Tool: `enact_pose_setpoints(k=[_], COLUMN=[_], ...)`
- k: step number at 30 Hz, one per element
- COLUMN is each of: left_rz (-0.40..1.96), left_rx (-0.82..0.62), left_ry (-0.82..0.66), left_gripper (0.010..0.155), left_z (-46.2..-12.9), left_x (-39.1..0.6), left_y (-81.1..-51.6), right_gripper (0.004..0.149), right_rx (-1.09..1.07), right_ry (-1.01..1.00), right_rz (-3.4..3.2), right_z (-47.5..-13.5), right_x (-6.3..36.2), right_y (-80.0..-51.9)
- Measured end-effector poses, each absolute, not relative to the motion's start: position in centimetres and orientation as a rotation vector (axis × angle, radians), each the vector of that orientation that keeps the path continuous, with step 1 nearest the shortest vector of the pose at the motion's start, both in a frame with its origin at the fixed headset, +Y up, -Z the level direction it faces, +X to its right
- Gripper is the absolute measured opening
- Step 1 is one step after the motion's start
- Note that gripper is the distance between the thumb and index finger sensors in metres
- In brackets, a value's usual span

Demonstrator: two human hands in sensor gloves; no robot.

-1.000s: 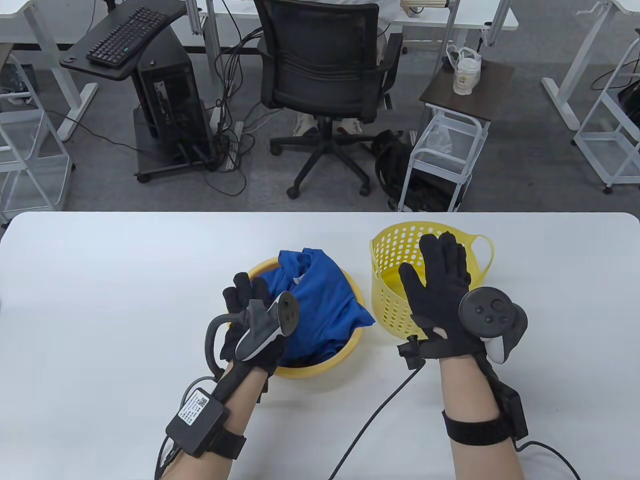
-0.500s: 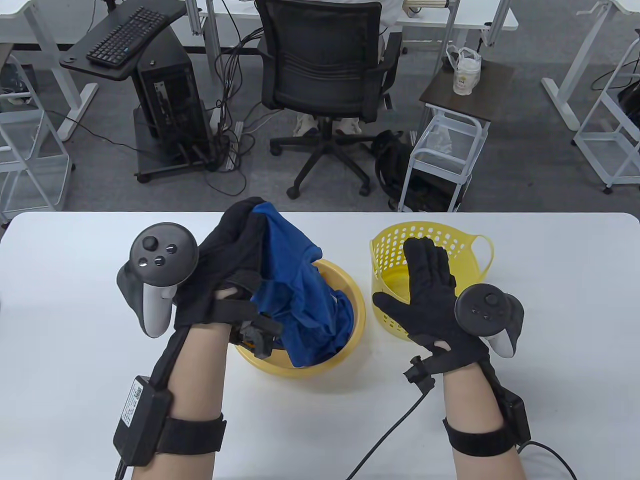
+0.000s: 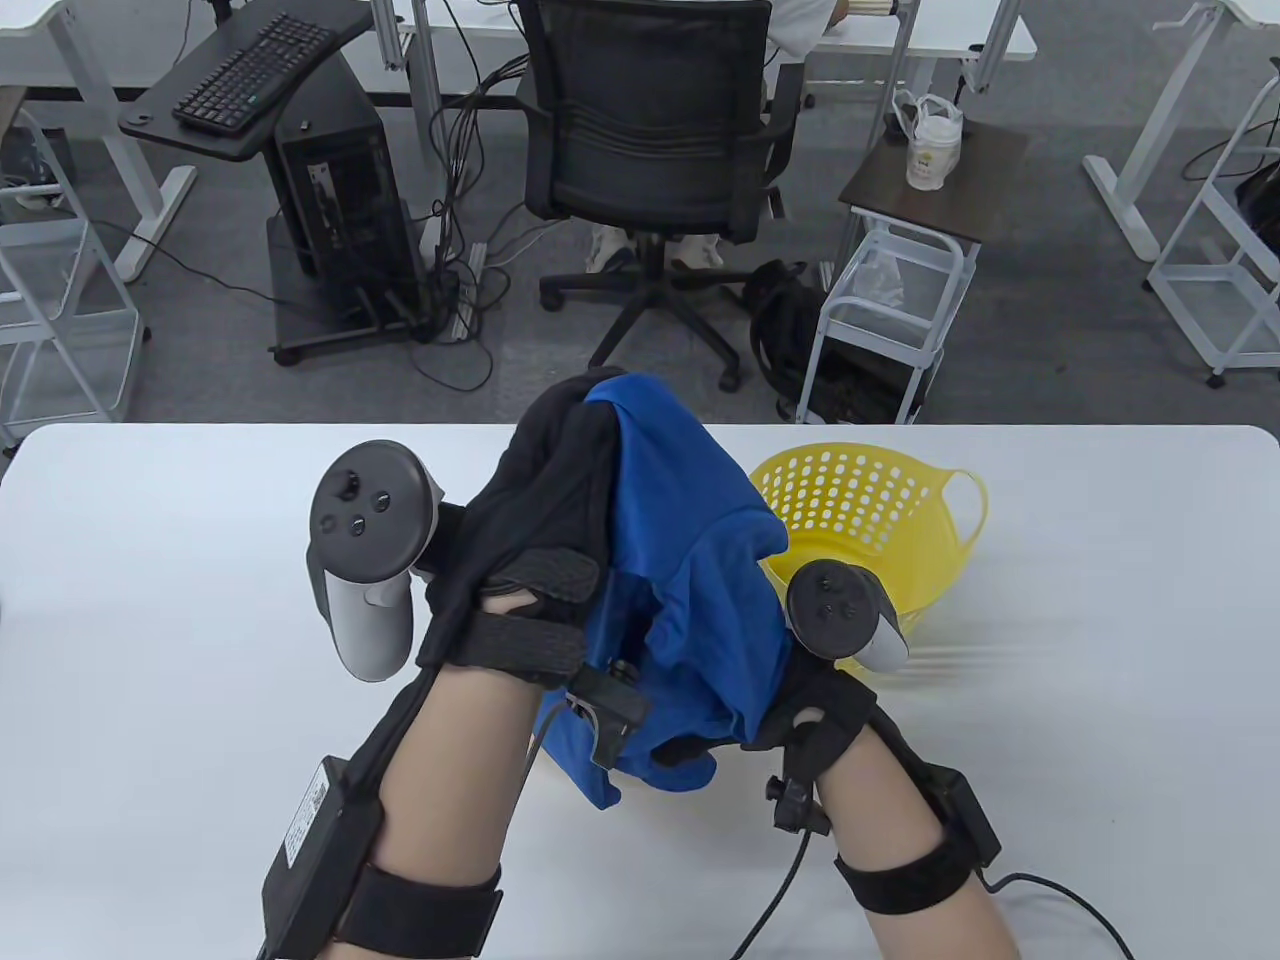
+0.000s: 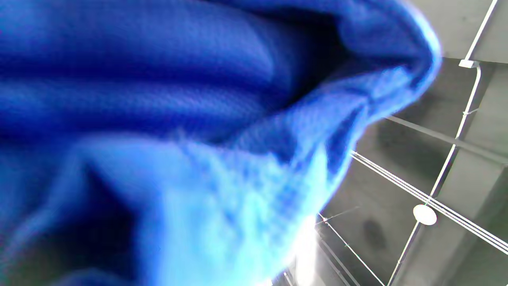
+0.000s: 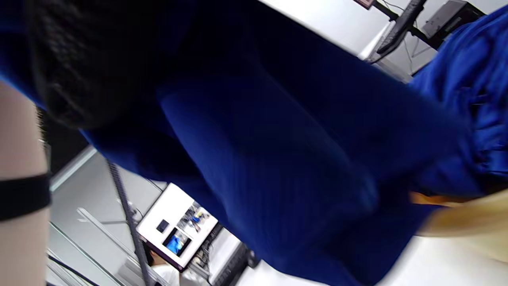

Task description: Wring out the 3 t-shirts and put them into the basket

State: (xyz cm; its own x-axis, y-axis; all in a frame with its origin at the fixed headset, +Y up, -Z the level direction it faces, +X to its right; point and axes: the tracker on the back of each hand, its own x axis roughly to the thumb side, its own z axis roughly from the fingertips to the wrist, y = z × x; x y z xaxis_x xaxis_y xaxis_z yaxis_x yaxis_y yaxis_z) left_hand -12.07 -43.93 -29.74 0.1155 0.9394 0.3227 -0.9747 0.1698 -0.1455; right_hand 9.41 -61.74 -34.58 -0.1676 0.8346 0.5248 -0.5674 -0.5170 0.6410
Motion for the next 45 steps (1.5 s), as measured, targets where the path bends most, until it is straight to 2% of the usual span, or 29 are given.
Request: enact_pose_setpoints(k=[1, 3, 4, 7, 11, 13, 17, 19, 21, 23, 26, 29, 31, 34, 36, 37, 38, 40, 41, 43, 45], left_rz=[1.409, 1.396, 1.394, 1.404, 1.343, 1.295, 1.205, 1.136, 1.081, 1.019, 0.843, 0.621, 0.516, 0.503, 0.491, 0.471, 0.476, 0.579, 0.626, 0.816, 0.996], left_rx=[0.126, 0.182, 0.199, 0.273, 0.386, 0.433, 0.366, 0.32, 0.292, 0.193, -0.027, -0.195, -0.221, -0.161, -0.124, -0.13, -0.13, -0.101, -0.107, -0.134, -0.151], left_ry=[-0.367, -0.312, -0.295, -0.189, -0.016, 0.085, 0.202, 0.257, 0.214, 0.099, -0.165, -0.359, -0.431, -0.457, -0.407, -0.38, -0.363, -0.318, -0.302, -0.264, -0.239], left_gripper=[0.046, 0.046, 0.046, 0.046, 0.046, 0.045, 0.045, 0.051, 0.069, 0.081, 0.099, 0.116, 0.126, 0.135, 0.133, 0.128, 0.115, 0.076, 0.062, 0.055, 0.059], left_z=[-29.9, -30.2, -30.3, -30.2, -29.3, -29.1, -29.3, -29.6, -30.2, -30.7, -31.0, -29.8, -28.9, -28.7, -29.1, -29.5, -29.9, -31.3, -31.8, -33.1, -33.9], left_x=[-12.3, -13.6, -14.2, -17.6, -22.5, -24.6, -27.4, -27.6, -26.8, -24.6, -18.7, -12.4, -8.9, -5.6, -4.7, -4.4, -4.3, -4.5, -4.9, -6.7, -9.0], left_y=[-44.1, -44.3, -44.4, -44.8, -45.8, -46.8, -49.5, -51.1, -52.2, -53.1, -54.4, -55.8, -57.1, -59.4, -61.0, -62.0, -62.6, -64.3, -64.5, -64.4, -63.9], right_gripper=[0.106, 0.061, 0.055, 0.058, 0.053, 0.048, 0.047, 0.048, 0.05, 0.051, 0.053, 0.053, 0.053, 0.053, 0.053, 0.053, 0.053, 0.052, 0.053, 0.052, 0.051], right_rx=[1.073, 0.96, 0.889, 0.736, 0.451, 0.377, 0.369, 0.361, 0.353, 0.398, 0.487, 0.579, 0.634, 0.723, 0.746, 0.757, 0.763, 0.775, 0.776, 0.749, 0.704], right_ry=[0.342, 0.009, -0.056, 0.009, -0.201, -0.253, -0.231, -0.204, -0.144, -0.058, -0.004, 0.061, 0.1, 0.135, 0.118, 0.077, 0.053, 0.027, 0.012, -0.072, -0.136], right_rz=[1.864, 1.811, 1.787, 1.725, 1.495, 1.438, 1.433, 1.318, 1.22, 1.173, 1.169, 1.09, 1.022, 0.881, 0.846, 0.846, 0.839, 0.805, 0.797, 0.805, 0.779], right_z=[-34.6, -34.8, -35.0, -35.6, -35.9, -35.7, -35.0, -34.4, -33.8, -33.2, -32.1, -30.7, -29.6, -27.9, -26.9, -26.5, -26.4, -25.9, -25.8, -26.1, -26.7], right_x=[9.5, 10.7, 11.2, 13.9, 18.7, 20.6, 22.4, 22.4, 22.1, 21.5, 19.9, 18.5, 17.8, 17.5, 18.0, 18.3, 18.6, 19.6, 20.0, 21.6, 23.1], right_y=[-61.6, -61.4, -61.4, -61.0, -60.4, -60.0, -59.0, -58.6, -58.3, -57.8, -57.0, -56.0, -55.4, -54.3, -53.6, -53.4, -53.2, -52.8, -52.7, -52.6, -52.8])
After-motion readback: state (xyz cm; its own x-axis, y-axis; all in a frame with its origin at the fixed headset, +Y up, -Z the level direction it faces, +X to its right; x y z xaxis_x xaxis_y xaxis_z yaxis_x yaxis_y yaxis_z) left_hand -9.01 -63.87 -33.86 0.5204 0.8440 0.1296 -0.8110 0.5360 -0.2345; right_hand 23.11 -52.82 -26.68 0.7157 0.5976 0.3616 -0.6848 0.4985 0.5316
